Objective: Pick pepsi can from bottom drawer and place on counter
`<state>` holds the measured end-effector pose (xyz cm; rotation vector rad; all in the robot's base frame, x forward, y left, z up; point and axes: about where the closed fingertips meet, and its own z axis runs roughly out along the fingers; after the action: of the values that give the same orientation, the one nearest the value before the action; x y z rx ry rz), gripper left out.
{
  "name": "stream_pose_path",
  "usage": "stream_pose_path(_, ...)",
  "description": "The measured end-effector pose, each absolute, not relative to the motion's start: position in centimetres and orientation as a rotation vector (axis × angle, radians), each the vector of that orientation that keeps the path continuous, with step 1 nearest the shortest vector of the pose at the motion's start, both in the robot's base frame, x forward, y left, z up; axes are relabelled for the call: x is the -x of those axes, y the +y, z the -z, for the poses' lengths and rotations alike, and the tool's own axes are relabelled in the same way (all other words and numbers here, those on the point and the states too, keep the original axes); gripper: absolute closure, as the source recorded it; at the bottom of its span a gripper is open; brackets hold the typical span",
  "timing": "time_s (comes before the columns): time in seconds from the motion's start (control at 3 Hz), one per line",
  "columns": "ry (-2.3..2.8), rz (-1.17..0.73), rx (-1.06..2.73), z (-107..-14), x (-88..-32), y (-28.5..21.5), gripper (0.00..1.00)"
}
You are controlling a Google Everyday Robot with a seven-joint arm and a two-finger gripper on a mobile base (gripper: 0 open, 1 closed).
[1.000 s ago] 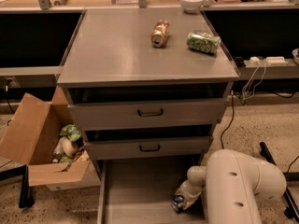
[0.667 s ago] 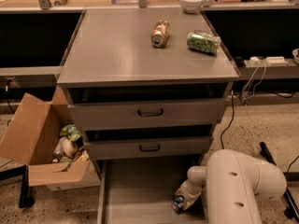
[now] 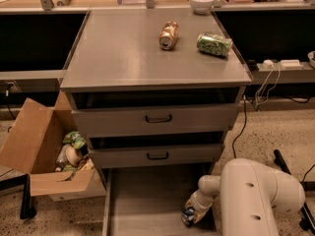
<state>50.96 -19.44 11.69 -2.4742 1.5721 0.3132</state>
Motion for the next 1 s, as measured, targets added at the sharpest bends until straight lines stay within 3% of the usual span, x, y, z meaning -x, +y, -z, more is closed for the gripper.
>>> stream_pose_path(1.0,1.161,-0.315,2.520,-24.7,-45.2,-12.4,1.00)
